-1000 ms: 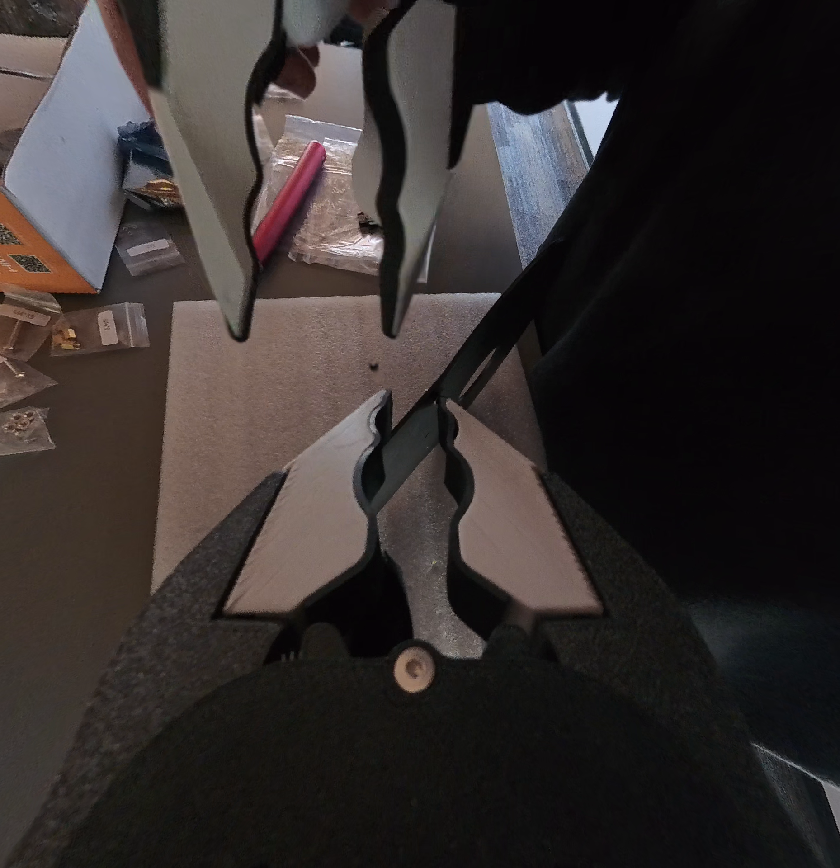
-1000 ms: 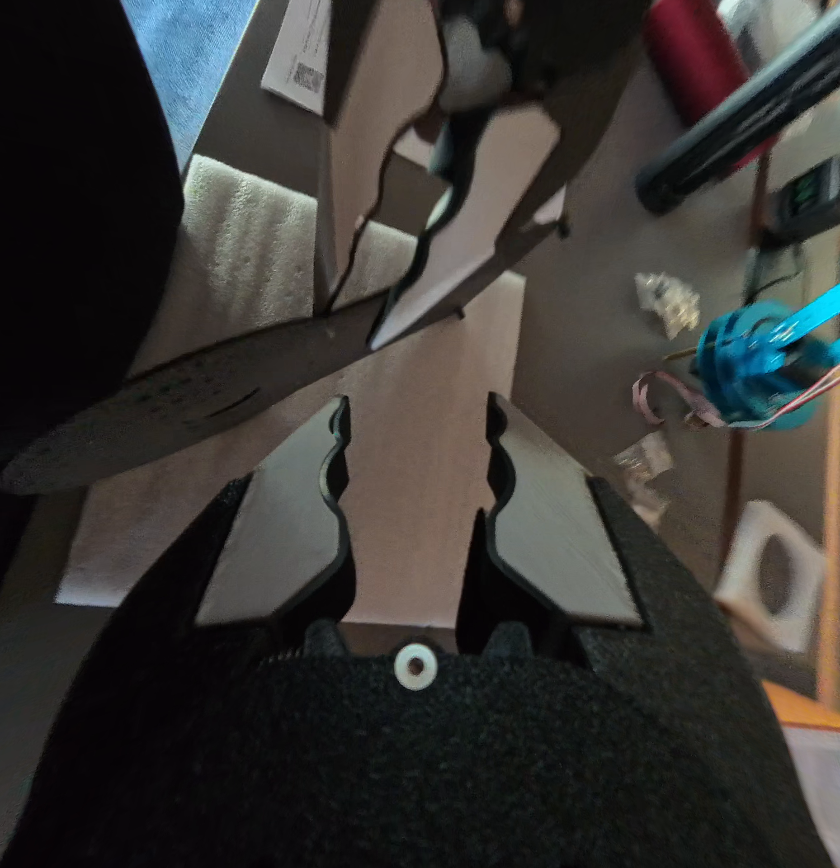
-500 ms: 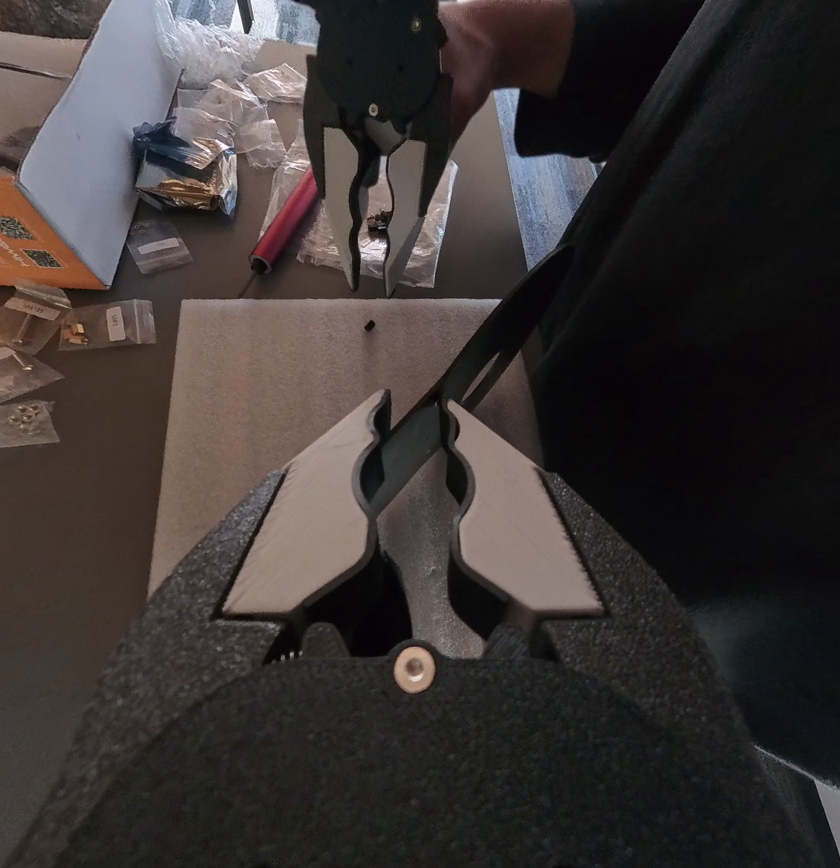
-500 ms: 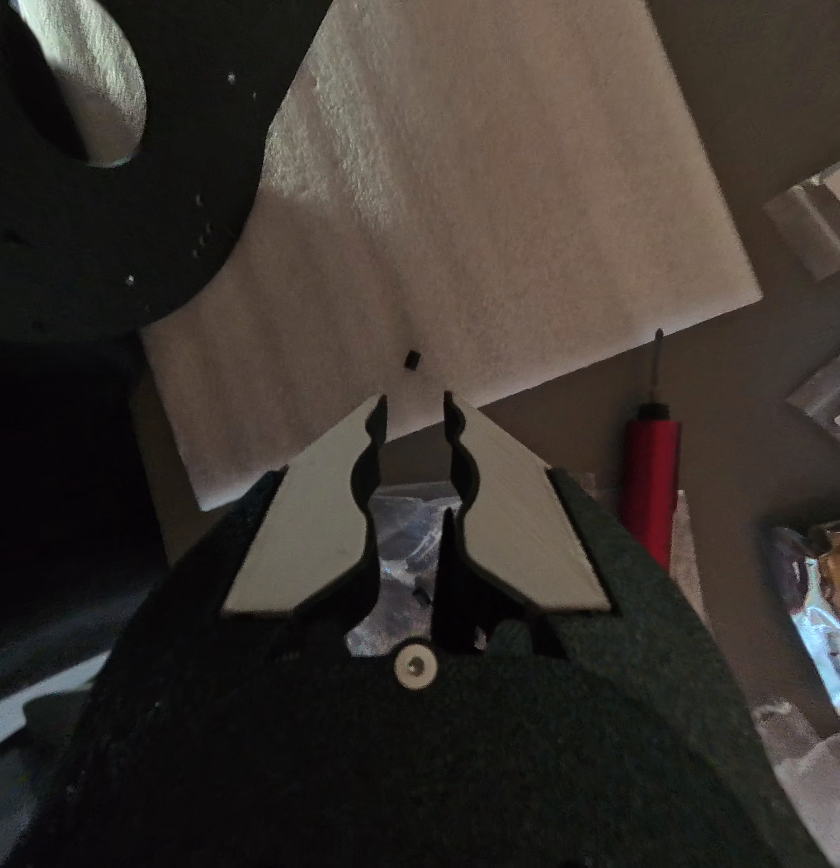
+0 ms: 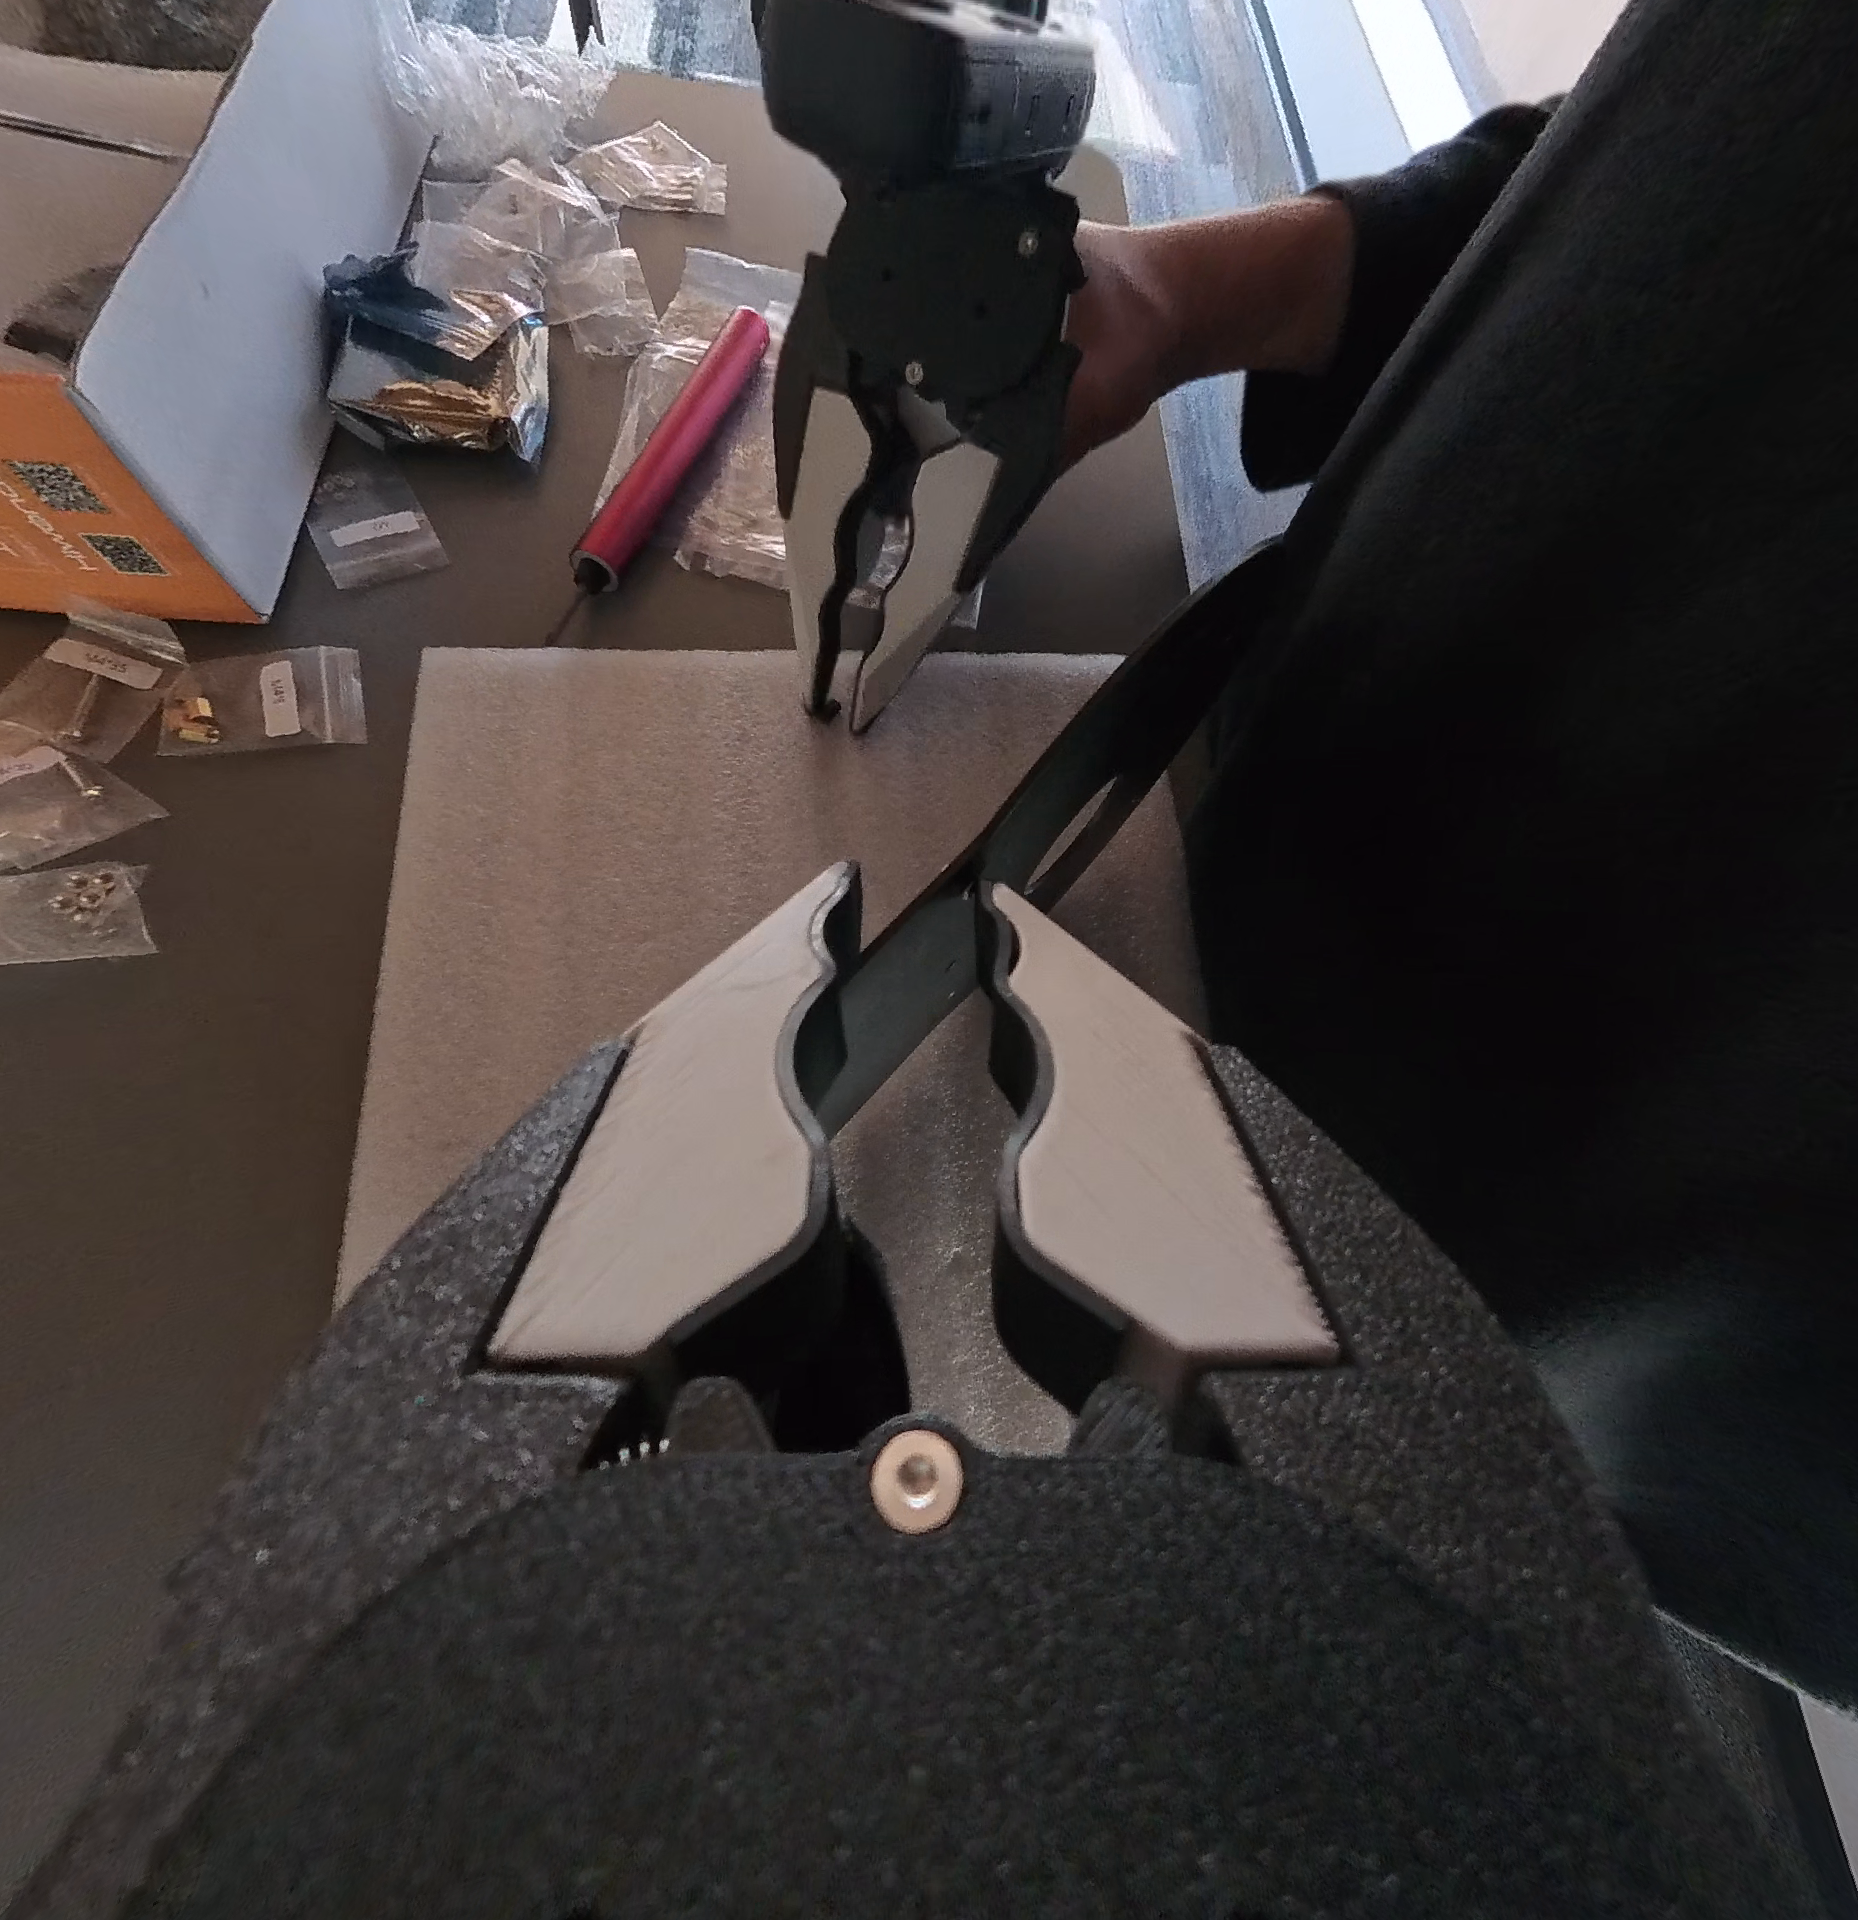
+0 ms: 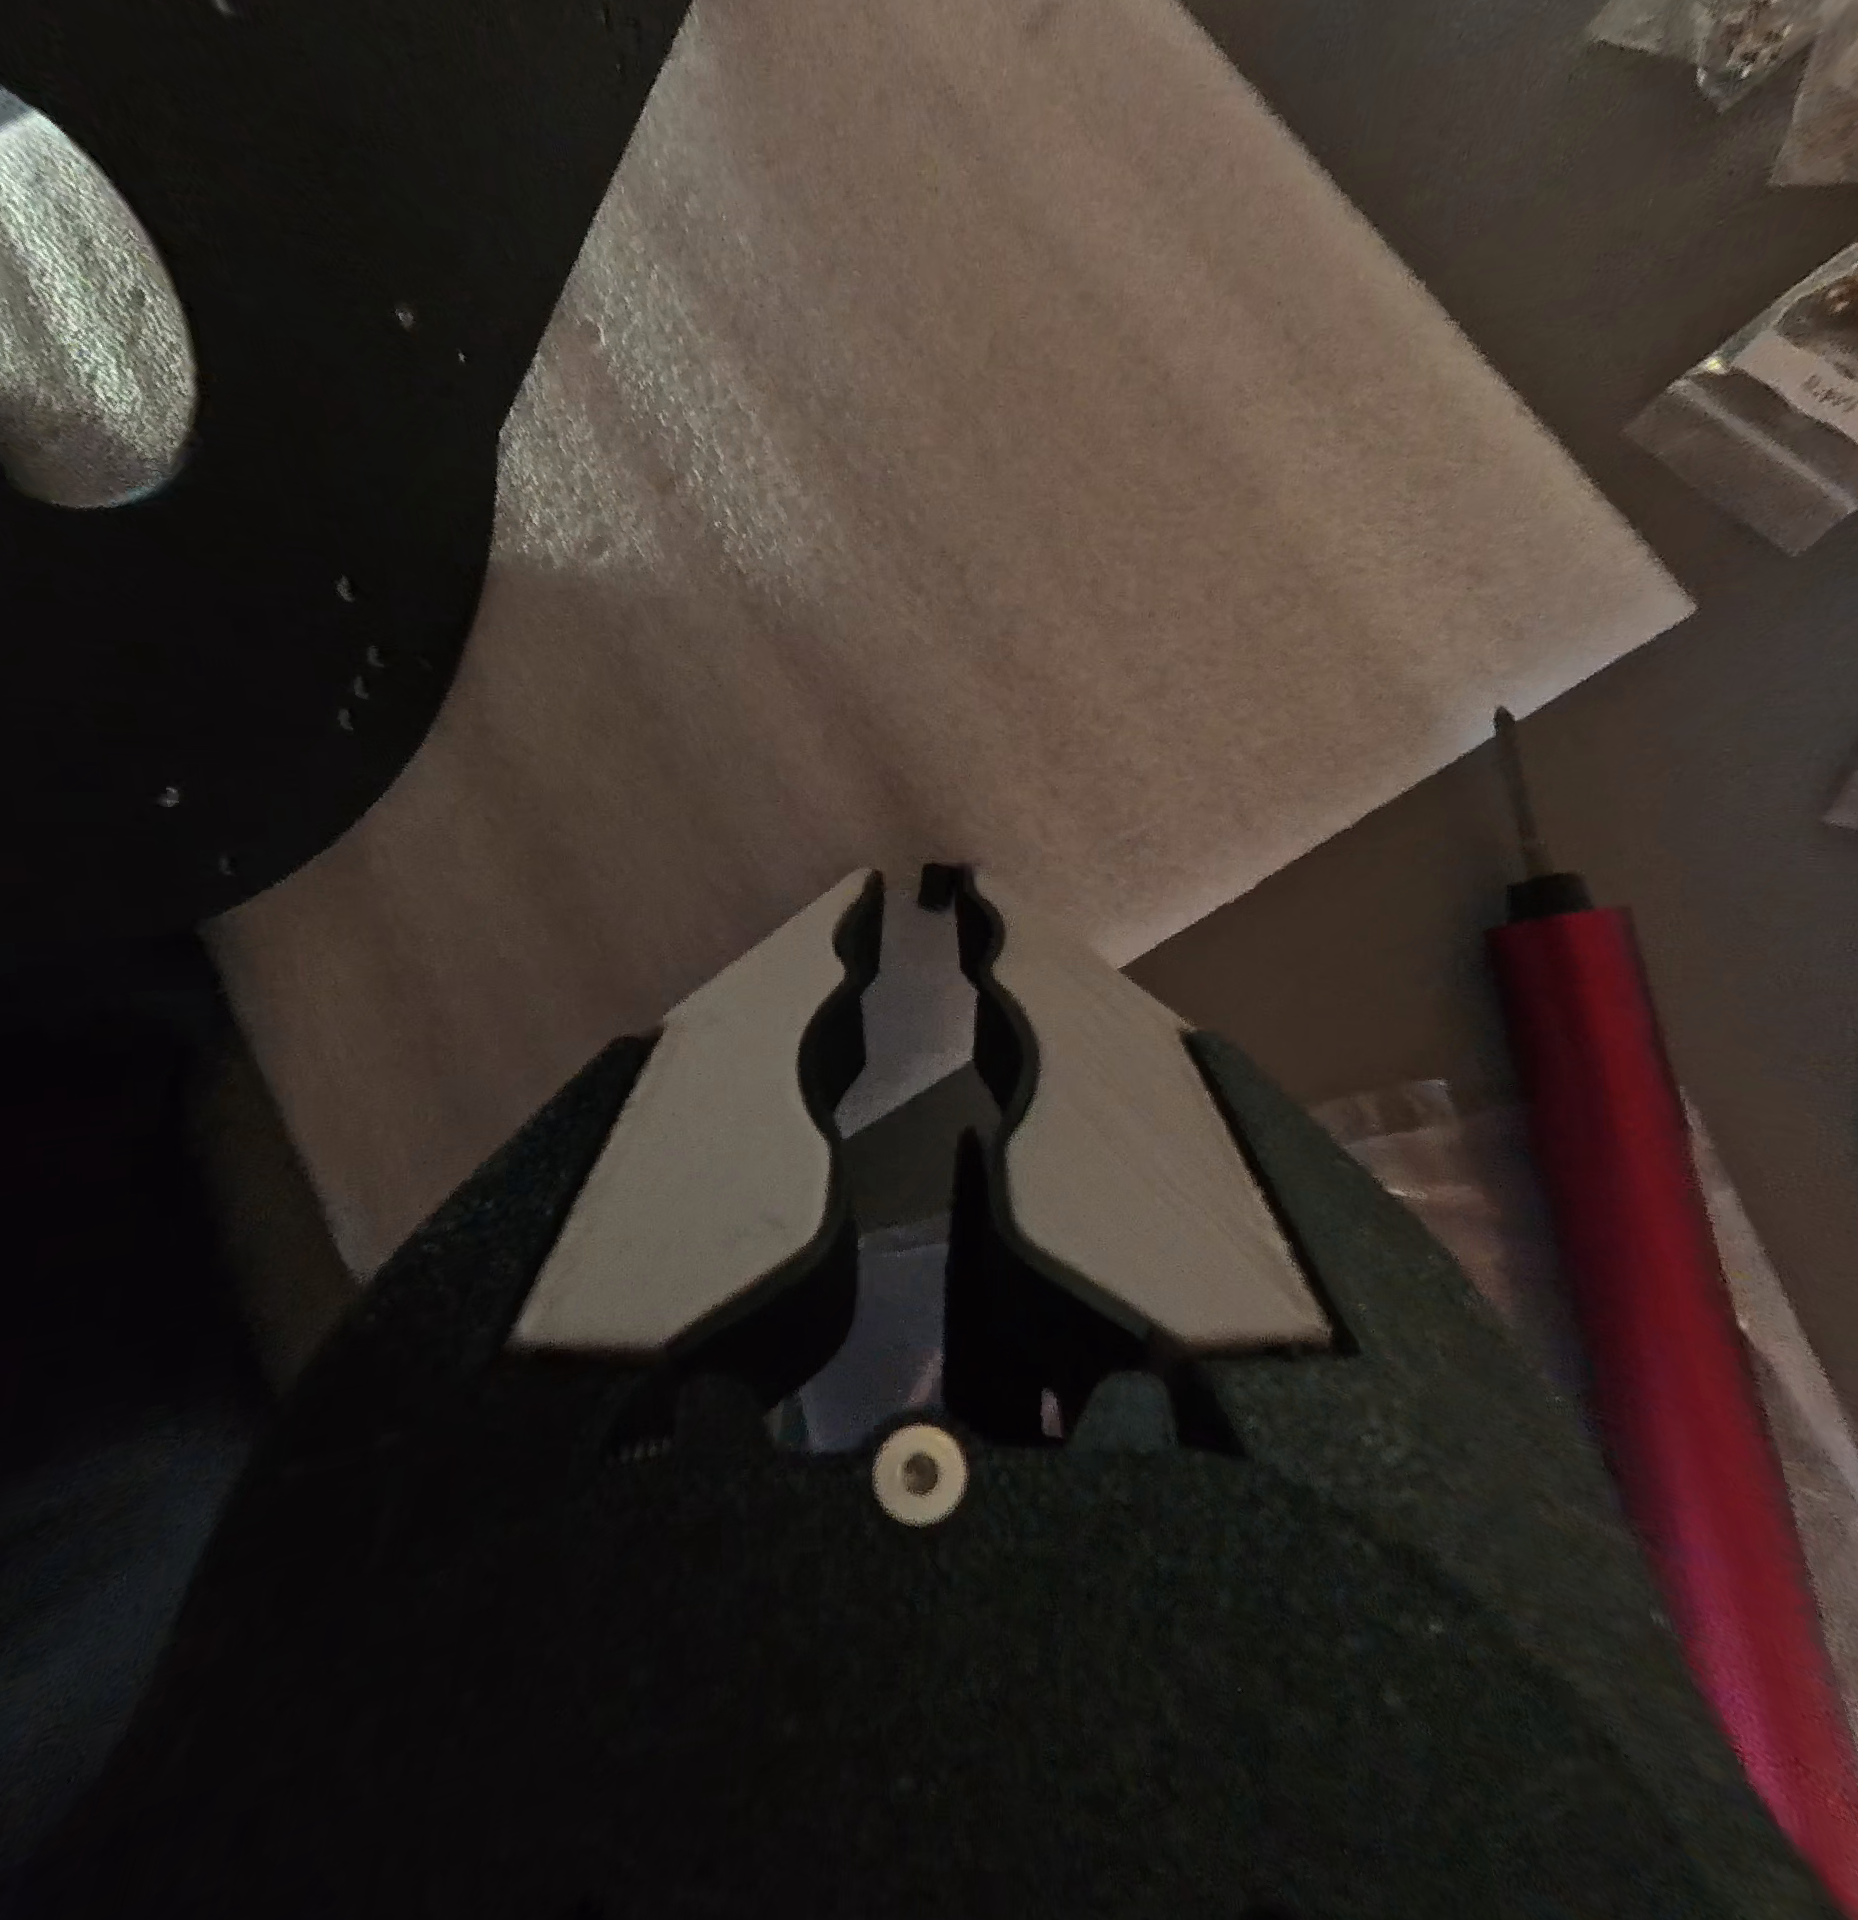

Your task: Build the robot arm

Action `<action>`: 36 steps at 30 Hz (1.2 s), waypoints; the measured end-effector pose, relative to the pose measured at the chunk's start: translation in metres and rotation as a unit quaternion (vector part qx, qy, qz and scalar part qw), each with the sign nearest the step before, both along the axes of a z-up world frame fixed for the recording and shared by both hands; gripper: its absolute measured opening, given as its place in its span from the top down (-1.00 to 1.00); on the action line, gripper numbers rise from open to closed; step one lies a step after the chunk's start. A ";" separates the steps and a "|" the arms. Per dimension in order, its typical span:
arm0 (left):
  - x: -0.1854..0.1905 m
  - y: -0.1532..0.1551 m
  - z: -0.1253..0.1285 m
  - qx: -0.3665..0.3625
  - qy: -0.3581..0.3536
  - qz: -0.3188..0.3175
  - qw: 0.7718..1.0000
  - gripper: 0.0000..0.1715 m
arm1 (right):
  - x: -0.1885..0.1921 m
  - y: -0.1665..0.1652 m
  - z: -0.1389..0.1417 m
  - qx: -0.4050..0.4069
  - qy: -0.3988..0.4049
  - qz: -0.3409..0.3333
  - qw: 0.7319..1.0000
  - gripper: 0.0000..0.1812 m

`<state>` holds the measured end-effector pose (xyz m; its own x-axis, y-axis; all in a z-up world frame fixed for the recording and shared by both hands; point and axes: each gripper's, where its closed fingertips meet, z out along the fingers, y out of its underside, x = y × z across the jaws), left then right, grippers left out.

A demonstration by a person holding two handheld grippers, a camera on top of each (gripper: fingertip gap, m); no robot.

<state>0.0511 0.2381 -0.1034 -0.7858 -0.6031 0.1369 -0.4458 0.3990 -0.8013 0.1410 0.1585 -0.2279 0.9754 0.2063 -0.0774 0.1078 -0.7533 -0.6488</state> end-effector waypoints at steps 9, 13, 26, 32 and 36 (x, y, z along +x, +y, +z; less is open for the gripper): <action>0.002 0.000 0.000 0.004 0.002 0.004 1.000 0.75 | -0.001 0.000 0.001 0.020 0.006 -0.005 1.000 0.87; 0.003 0.000 -0.001 0.007 0.003 0.008 1.000 0.73 | 0.000 -0.003 0.001 0.026 0.025 -0.006 0.999 0.91; 0.004 -0.001 0.001 -0.012 -0.003 0.016 1.000 0.74 | -0.044 0.052 0.098 0.166 -0.044 0.225 0.959 0.95; 0.002 -0.001 0.000 -0.002 0.002 0.011 1.000 0.74 | -0.081 0.078 0.120 0.217 -0.101 0.374 0.896 0.95; 0.001 -0.001 0.000 -0.002 0.005 0.010 1.000 0.75 | -0.089 0.080 0.125 0.219 -0.110 0.423 0.872 0.95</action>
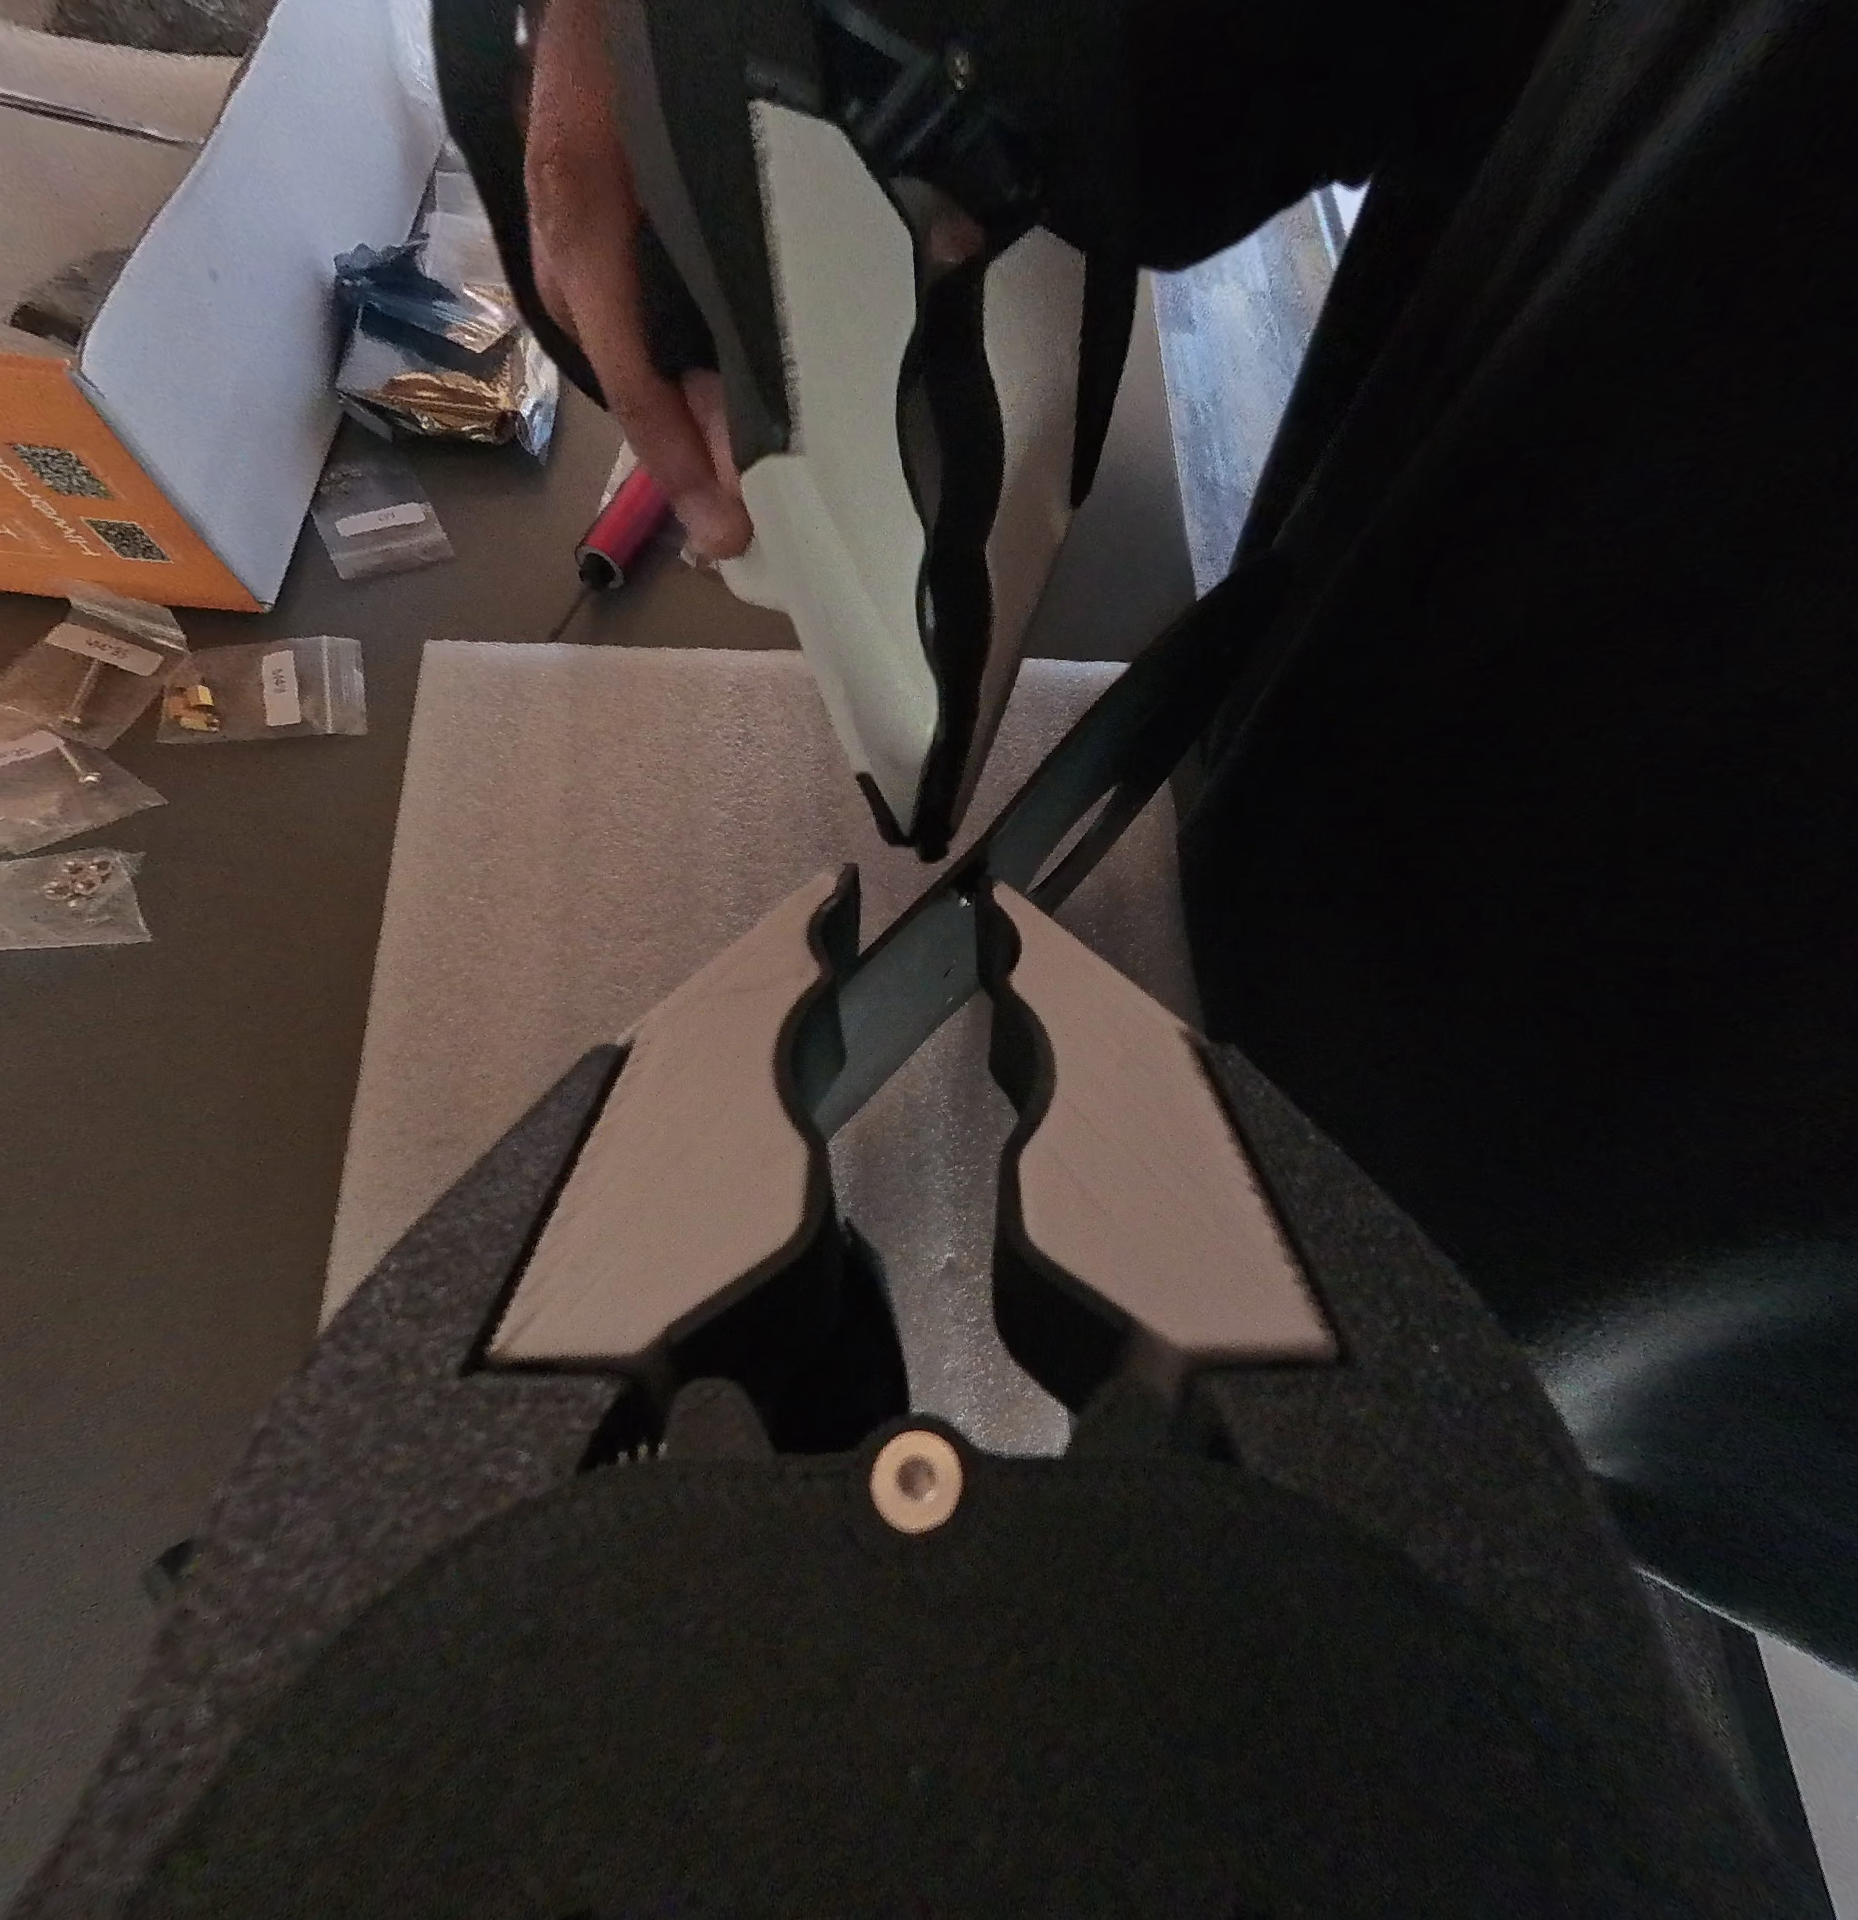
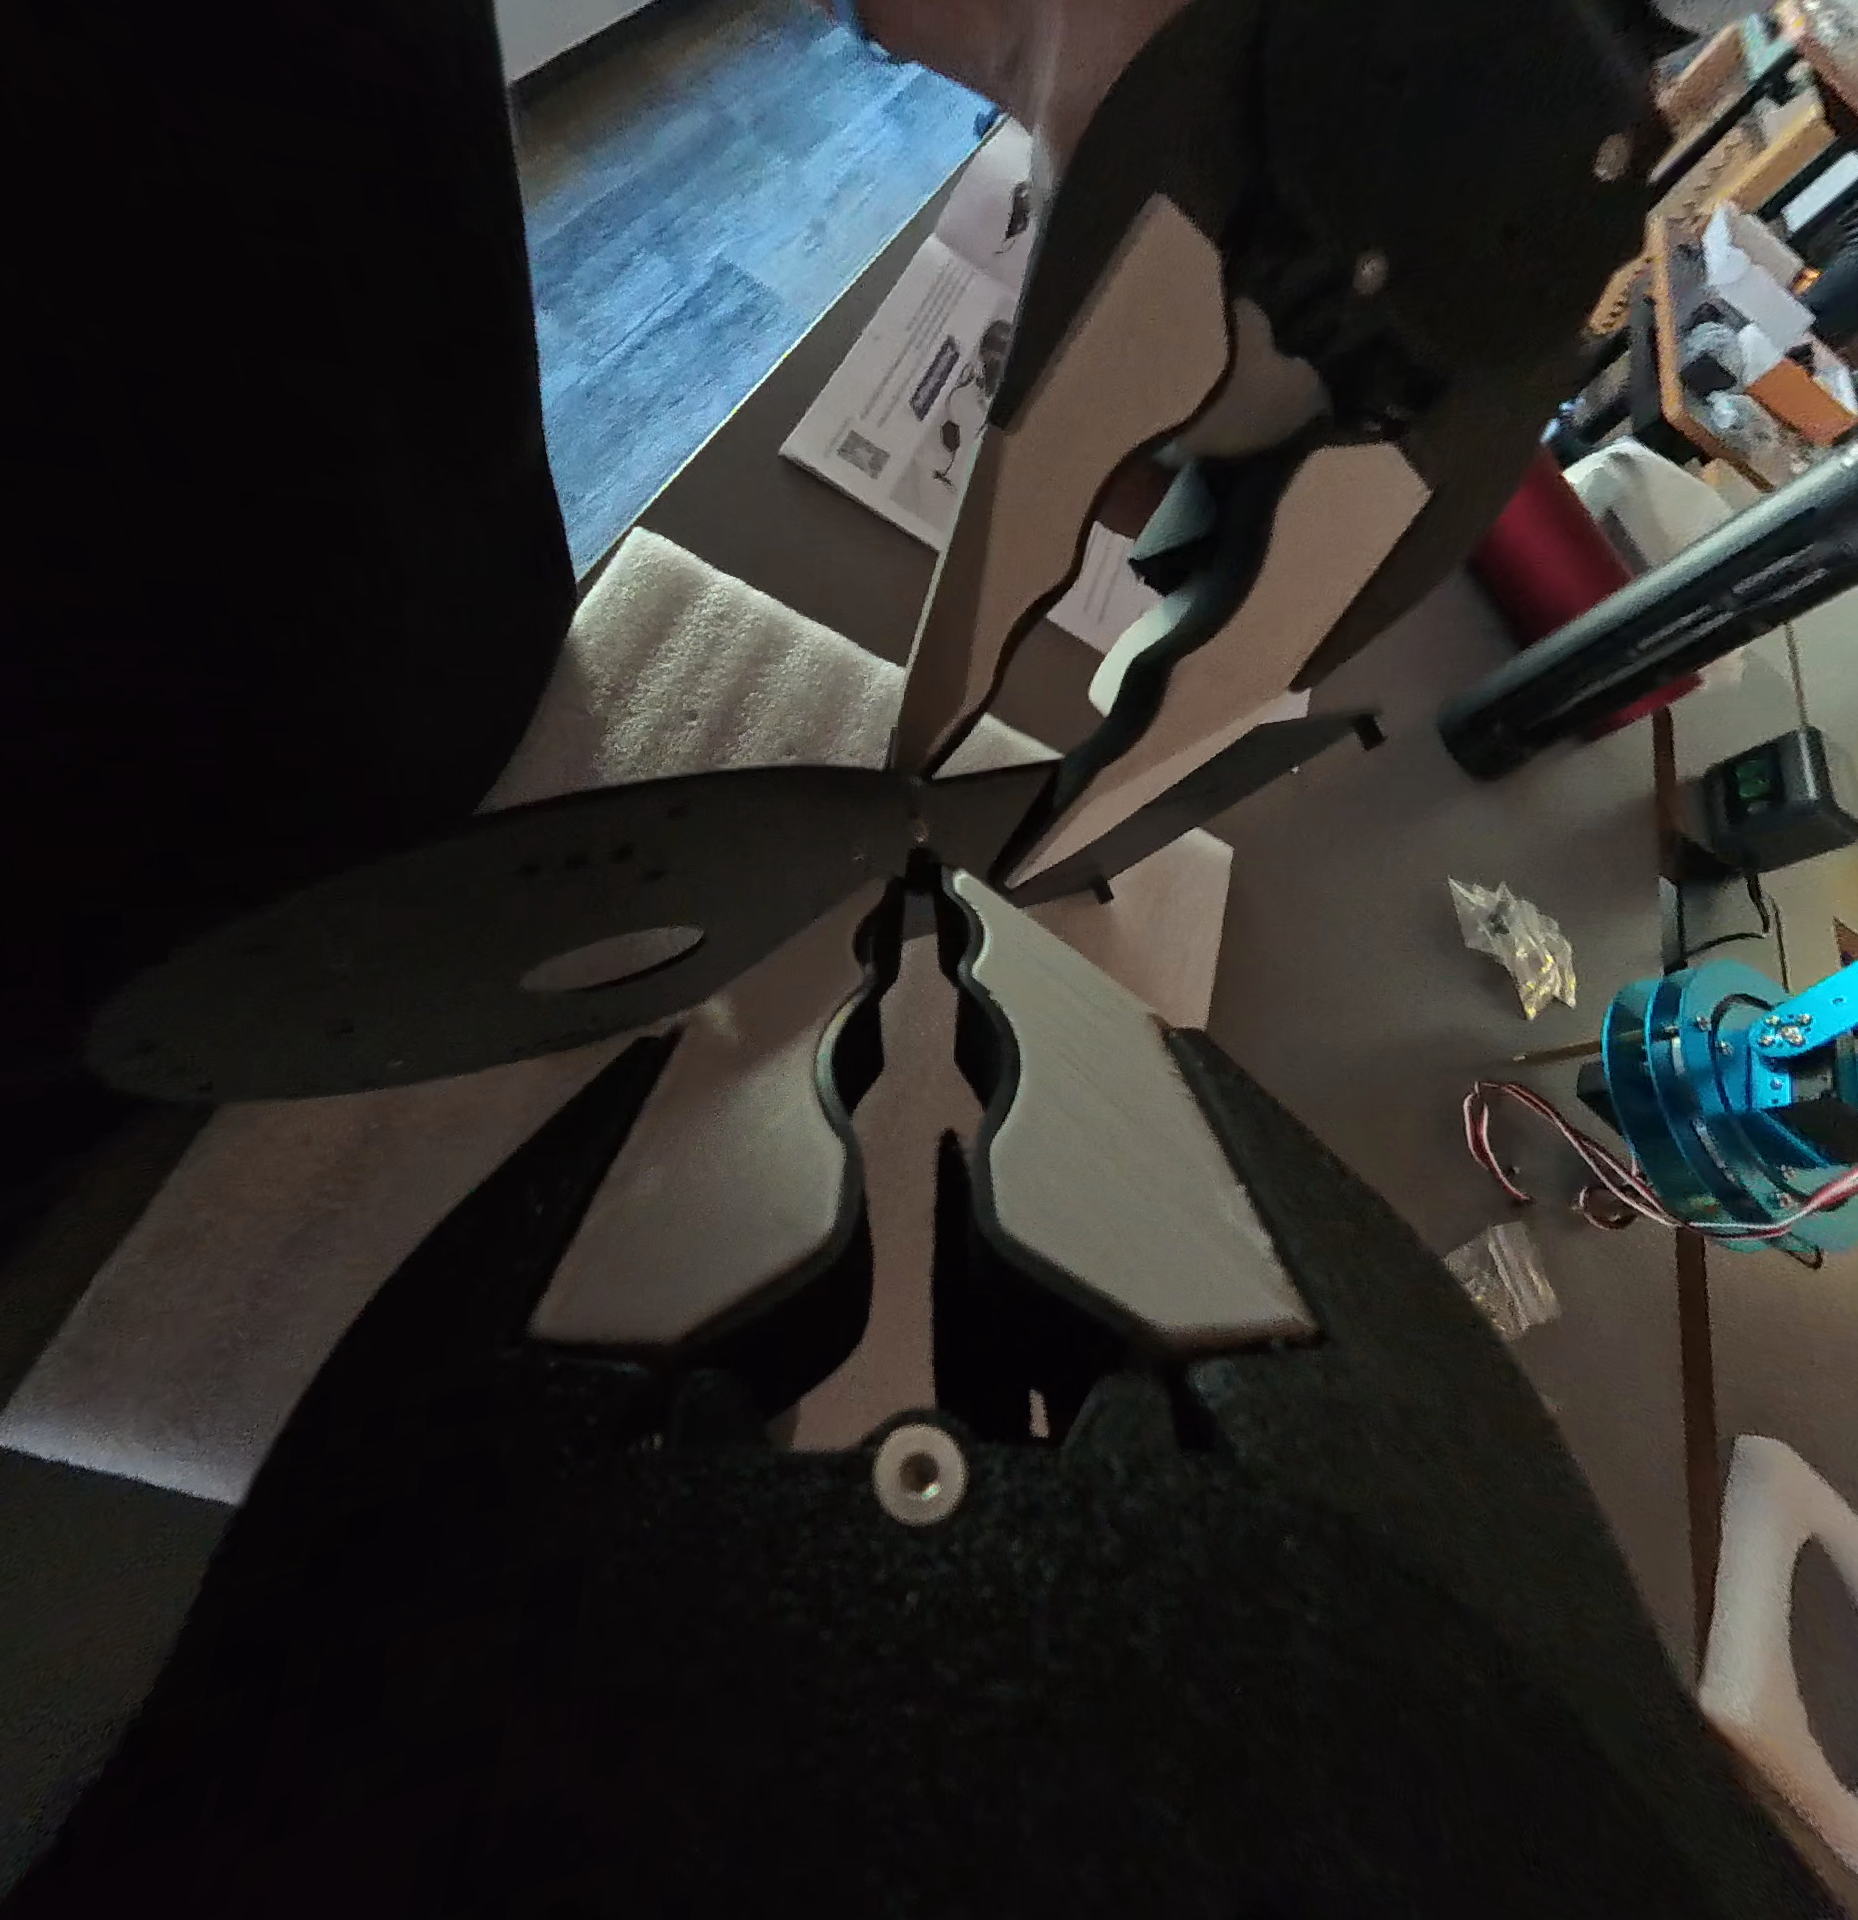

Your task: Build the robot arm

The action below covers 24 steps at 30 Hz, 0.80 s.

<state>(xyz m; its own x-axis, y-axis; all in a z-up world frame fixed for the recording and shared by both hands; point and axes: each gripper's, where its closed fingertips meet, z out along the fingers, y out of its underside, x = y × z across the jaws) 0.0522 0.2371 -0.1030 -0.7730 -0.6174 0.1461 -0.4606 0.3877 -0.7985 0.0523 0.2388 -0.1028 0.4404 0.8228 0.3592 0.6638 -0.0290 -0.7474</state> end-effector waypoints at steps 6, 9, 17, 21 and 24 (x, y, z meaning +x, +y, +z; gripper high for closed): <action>0.002 0.000 0.000 0.003 0.002 -0.003 1.000 0.75 | -0.002 0.001 -0.001 -0.006 -0.017 0.027 0.999 0.95; 0.002 0.000 0.000 0.002 0.004 -0.004 1.000 0.75 | -0.002 0.002 -0.001 -0.005 -0.021 0.033 0.999 0.95; 0.003 0.000 0.000 0.002 0.005 -0.006 1.000 0.75 | -0.002 0.004 0.003 0.007 -0.039 0.041 0.998 0.96; 0.002 0.000 -0.001 0.005 0.006 -0.007 1.000 0.75 | 0.000 0.004 0.002 0.003 -0.052 0.049 0.997 0.96; 0.001 0.000 0.000 0.004 0.007 -0.007 1.000 0.75 | 0.003 0.003 -0.001 -0.004 -0.059 0.052 0.997 0.96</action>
<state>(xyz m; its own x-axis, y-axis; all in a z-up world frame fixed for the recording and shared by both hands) 0.0532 0.2368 -0.1034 -0.7799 -0.6072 0.1517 -0.4657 0.4011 -0.7888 0.0553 0.2415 -0.1034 0.3081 0.8649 0.3962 0.7468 0.0381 -0.6640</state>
